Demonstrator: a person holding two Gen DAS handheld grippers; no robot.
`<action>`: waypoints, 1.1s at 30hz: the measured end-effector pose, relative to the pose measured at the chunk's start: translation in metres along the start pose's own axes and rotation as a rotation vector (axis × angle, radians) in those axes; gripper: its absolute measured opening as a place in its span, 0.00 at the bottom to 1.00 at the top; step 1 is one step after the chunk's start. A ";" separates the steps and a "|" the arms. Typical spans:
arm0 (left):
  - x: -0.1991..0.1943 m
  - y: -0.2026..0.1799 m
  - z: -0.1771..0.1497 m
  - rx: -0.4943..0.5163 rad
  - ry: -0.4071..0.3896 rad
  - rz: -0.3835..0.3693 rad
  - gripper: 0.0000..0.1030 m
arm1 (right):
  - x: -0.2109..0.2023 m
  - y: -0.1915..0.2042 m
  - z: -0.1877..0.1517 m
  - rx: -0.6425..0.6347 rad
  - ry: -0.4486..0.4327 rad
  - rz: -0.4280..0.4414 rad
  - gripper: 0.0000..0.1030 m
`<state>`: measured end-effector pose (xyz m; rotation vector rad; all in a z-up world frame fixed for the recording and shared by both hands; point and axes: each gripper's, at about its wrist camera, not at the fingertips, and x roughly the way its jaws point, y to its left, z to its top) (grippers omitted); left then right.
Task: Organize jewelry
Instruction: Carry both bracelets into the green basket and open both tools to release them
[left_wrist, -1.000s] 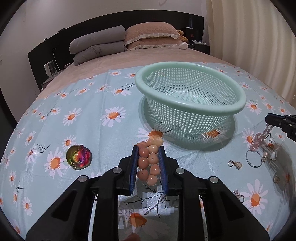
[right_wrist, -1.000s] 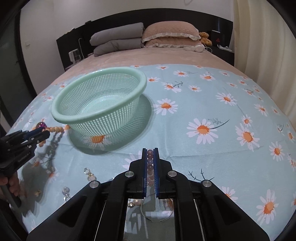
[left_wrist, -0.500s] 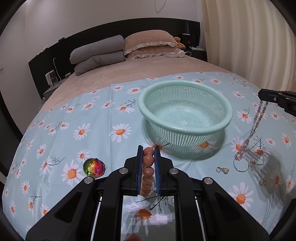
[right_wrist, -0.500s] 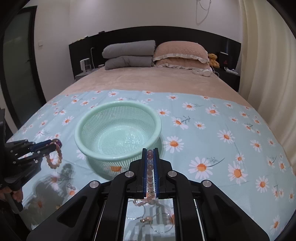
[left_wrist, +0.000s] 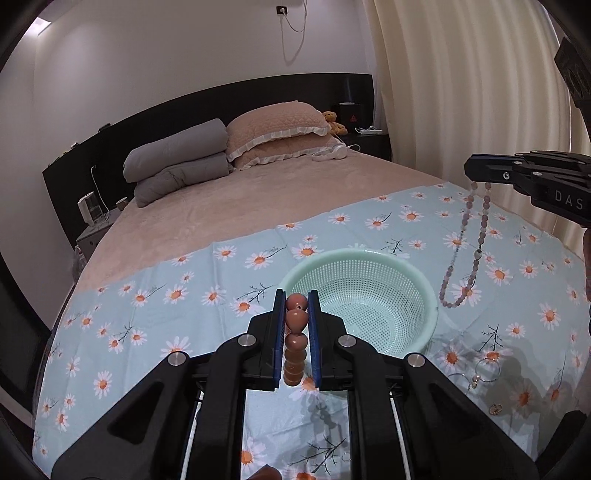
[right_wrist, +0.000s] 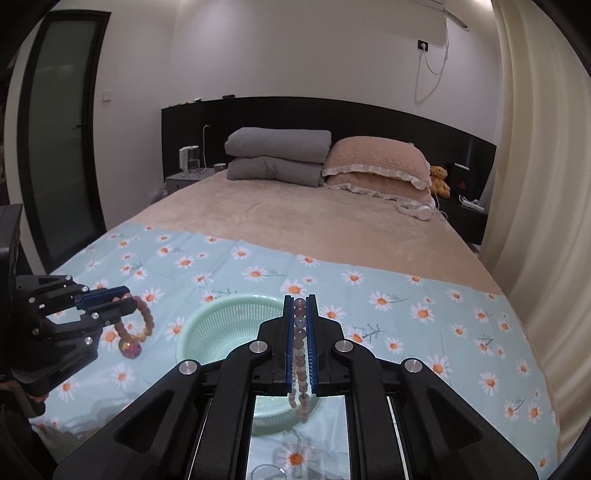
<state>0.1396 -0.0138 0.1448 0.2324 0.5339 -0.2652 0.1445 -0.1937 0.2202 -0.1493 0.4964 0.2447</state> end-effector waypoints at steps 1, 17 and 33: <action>0.004 0.000 0.004 -0.009 -0.001 -0.020 0.12 | 0.003 0.001 0.004 -0.003 -0.003 0.004 0.06; 0.075 0.004 -0.009 -0.035 0.041 -0.095 0.65 | 0.083 -0.024 -0.037 0.118 0.097 0.052 0.36; 0.029 -0.001 -0.048 -0.004 0.085 -0.033 0.69 | 0.028 -0.032 -0.079 0.113 0.140 0.005 0.39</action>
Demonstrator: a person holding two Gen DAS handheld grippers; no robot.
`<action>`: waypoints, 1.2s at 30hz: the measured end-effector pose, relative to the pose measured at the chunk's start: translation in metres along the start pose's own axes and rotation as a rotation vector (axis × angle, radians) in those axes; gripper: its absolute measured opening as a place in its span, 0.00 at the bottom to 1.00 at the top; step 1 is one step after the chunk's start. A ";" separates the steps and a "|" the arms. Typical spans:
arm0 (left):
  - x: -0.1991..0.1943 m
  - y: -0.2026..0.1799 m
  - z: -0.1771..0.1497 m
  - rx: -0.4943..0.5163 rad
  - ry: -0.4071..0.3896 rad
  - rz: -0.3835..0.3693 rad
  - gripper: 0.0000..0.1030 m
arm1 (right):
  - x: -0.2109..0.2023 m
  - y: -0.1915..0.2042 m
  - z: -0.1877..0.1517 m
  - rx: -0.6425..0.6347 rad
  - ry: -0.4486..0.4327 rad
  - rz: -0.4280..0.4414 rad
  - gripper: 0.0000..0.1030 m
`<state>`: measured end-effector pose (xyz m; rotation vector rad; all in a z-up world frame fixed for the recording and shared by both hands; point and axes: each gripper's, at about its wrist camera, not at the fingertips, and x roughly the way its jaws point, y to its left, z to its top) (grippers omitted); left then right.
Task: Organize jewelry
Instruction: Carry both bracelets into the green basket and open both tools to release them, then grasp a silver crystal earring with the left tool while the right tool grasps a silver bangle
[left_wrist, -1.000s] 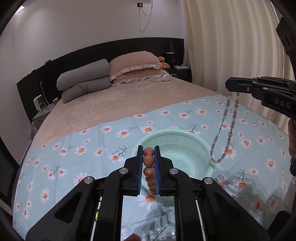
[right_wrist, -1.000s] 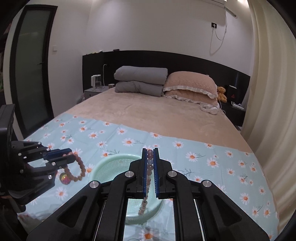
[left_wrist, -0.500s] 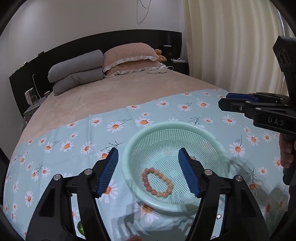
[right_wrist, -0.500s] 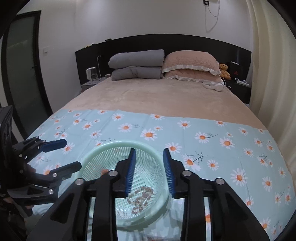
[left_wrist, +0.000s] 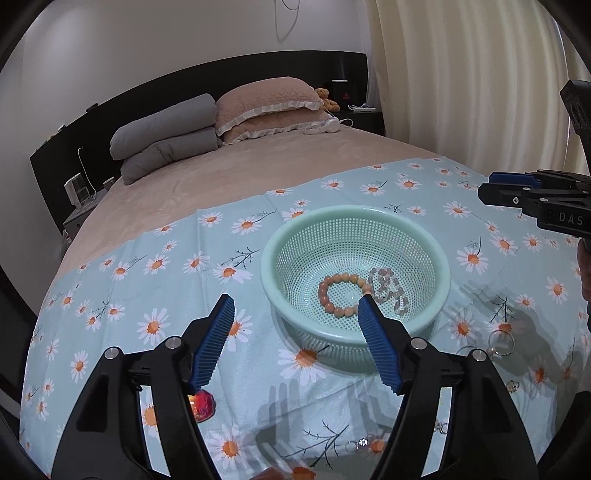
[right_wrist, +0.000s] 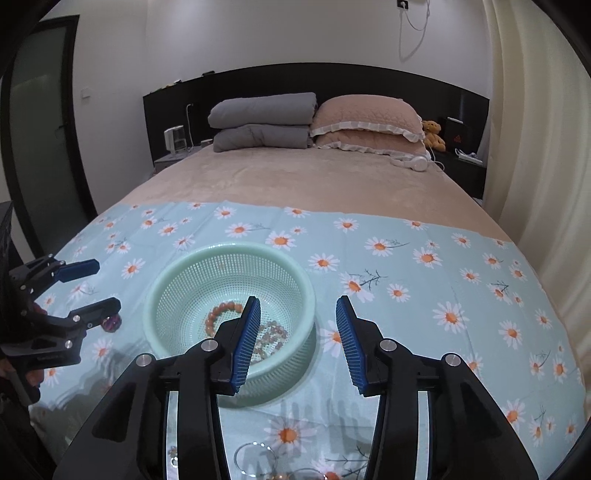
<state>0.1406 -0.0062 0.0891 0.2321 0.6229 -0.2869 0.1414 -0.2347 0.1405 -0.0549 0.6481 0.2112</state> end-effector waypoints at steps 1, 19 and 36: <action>-0.003 -0.001 -0.005 -0.003 0.001 0.004 0.69 | -0.002 0.000 -0.004 0.002 0.007 0.000 0.39; -0.006 -0.025 -0.084 -0.050 0.103 -0.009 0.71 | -0.012 -0.010 -0.100 0.083 0.161 -0.046 0.39; 0.019 -0.030 -0.107 -0.075 0.177 -0.031 0.71 | 0.018 -0.021 -0.143 0.120 0.275 -0.086 0.39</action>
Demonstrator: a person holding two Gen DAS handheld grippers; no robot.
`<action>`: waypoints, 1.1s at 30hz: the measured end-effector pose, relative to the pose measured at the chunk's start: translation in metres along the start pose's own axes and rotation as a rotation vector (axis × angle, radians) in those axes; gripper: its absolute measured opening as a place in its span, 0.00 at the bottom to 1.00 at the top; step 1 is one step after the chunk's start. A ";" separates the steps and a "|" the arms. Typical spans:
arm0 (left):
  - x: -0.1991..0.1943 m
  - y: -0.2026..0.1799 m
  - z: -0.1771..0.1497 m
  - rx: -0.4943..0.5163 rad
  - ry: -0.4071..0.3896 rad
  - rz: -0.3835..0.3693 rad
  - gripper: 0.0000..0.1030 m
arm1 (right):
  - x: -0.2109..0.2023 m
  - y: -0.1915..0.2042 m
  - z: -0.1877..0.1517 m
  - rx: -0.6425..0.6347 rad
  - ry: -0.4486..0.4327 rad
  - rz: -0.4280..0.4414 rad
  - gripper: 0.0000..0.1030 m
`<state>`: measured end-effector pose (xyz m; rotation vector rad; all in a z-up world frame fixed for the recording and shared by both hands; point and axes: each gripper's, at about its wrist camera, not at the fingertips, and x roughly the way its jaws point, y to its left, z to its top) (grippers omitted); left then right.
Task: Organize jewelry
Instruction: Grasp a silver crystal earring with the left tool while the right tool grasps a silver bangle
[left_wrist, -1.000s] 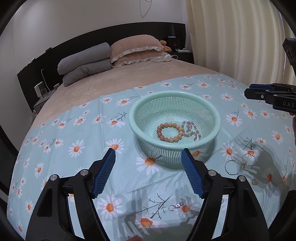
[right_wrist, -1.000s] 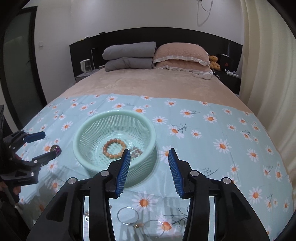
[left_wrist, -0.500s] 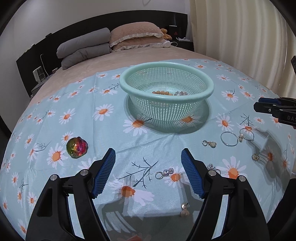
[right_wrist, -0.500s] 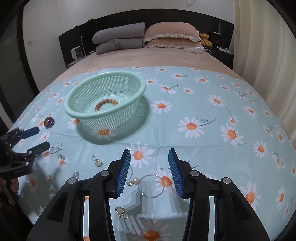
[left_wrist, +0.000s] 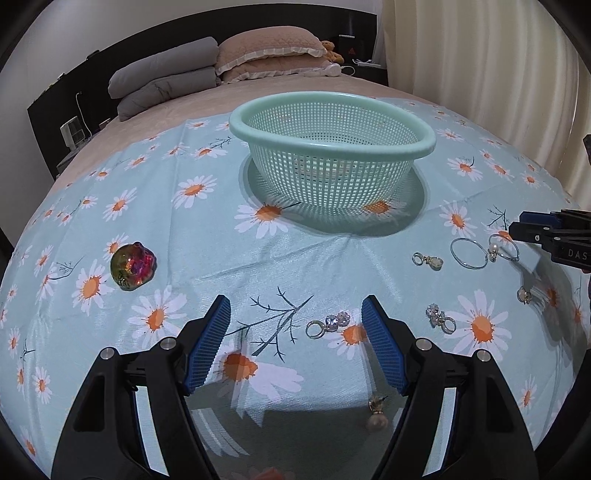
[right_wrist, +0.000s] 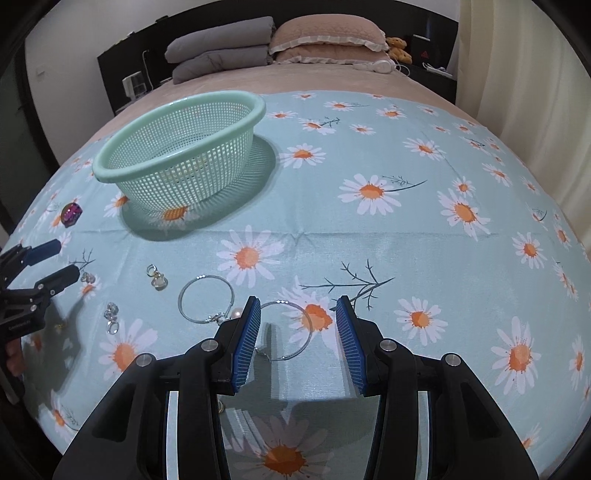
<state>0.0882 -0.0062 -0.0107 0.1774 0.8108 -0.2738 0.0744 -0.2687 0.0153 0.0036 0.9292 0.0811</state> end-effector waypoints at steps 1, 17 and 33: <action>0.001 0.000 0.000 -0.001 0.002 0.000 0.71 | 0.001 0.000 -0.001 0.001 0.003 0.000 0.39; 0.017 0.007 -0.004 -0.029 0.032 0.003 0.70 | 0.018 -0.002 -0.007 0.004 0.041 -0.003 0.39; 0.031 0.006 -0.012 -0.045 0.056 0.019 0.89 | 0.022 0.003 -0.014 -0.043 0.031 -0.026 0.26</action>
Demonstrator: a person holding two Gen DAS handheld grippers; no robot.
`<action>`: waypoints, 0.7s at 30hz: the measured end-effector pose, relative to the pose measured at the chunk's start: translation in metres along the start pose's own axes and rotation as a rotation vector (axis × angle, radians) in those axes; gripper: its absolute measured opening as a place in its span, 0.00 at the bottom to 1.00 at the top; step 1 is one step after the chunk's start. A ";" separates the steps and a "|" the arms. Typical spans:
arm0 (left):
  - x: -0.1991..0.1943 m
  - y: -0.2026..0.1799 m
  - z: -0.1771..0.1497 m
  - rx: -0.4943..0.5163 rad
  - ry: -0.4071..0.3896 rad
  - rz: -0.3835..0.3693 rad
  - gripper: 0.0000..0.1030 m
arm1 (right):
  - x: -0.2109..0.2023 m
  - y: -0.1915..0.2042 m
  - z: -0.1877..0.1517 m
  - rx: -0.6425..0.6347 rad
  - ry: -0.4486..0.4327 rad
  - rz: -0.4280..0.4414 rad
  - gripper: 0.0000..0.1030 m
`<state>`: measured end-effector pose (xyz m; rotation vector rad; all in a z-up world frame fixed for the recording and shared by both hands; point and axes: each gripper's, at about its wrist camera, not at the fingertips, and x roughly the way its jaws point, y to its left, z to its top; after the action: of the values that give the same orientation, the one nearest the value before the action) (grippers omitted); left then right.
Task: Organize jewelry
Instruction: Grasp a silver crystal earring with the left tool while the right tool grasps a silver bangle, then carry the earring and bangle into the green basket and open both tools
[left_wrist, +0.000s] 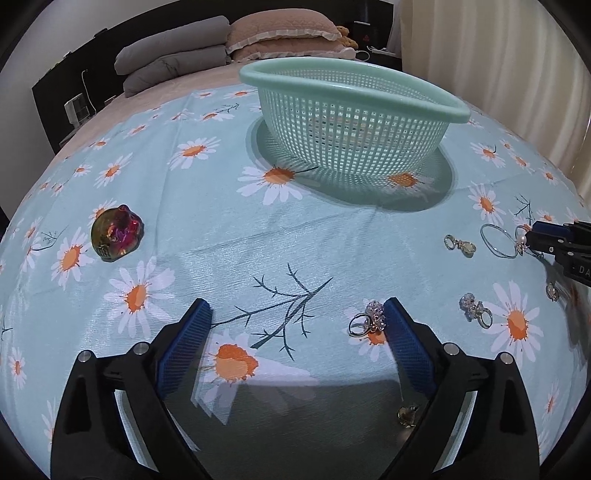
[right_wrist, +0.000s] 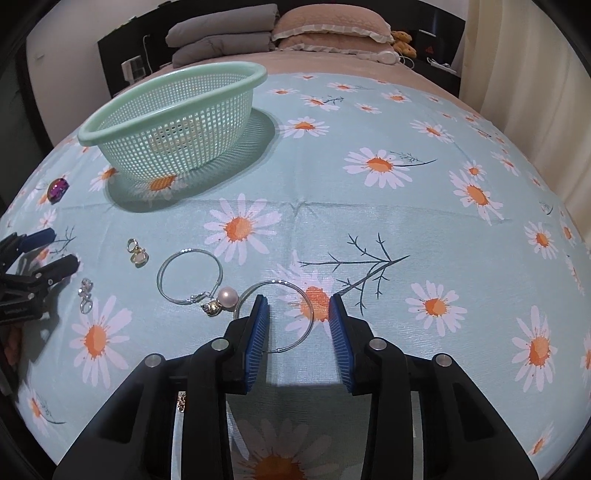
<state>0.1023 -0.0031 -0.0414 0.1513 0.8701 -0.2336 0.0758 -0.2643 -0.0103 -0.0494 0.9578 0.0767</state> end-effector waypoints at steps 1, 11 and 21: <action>0.000 0.000 0.000 0.000 0.000 0.001 0.89 | 0.000 0.000 0.000 0.001 0.001 0.006 0.21; -0.009 -0.017 -0.003 0.058 -0.027 -0.060 0.25 | -0.002 0.001 -0.001 -0.008 -0.005 0.015 0.03; -0.022 -0.020 0.002 0.078 -0.047 -0.101 0.10 | -0.018 -0.002 0.003 0.008 -0.055 0.025 0.02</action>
<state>0.0844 -0.0199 -0.0240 0.1742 0.8236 -0.3645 0.0682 -0.2667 0.0064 -0.0283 0.9034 0.0968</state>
